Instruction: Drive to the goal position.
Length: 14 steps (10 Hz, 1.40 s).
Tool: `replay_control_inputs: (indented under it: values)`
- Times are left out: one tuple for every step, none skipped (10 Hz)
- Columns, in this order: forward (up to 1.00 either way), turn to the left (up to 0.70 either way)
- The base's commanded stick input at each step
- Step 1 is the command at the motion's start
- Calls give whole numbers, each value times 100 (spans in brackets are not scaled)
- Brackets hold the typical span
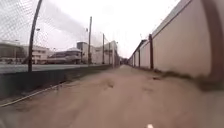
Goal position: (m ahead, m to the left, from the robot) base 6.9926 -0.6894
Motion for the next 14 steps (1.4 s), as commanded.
replay_control_inputs:
  values:
    - [100,-37]
    - [100,-36]
    - [100,-15]
    - [100,-37]
    - [100,-37]
    - [100,-22]
    - [100,0]
    - [100,0]
    - [100,0]
    - [100,0]
    - [100,-15]
    - [100,-37]
    - [100,-39]
    - [100,-34]
